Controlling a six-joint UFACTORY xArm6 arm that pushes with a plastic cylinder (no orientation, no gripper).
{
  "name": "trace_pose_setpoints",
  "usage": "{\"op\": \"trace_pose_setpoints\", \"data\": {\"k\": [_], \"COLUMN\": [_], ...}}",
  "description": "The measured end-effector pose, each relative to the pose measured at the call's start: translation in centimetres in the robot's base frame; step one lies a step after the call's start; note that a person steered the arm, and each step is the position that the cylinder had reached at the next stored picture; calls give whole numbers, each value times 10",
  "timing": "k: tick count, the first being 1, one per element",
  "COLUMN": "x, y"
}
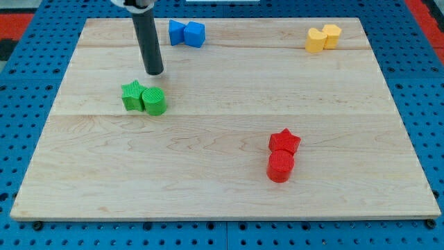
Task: Slide the green circle towards the bottom center of the board
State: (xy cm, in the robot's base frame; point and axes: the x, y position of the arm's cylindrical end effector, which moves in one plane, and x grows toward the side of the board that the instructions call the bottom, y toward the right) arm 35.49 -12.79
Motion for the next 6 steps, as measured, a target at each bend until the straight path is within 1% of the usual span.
{"op": "trace_pose_setpoints", "data": {"k": [1,3,5,6], "x": [34,89,135,154], "y": [0,18,8,61]}}
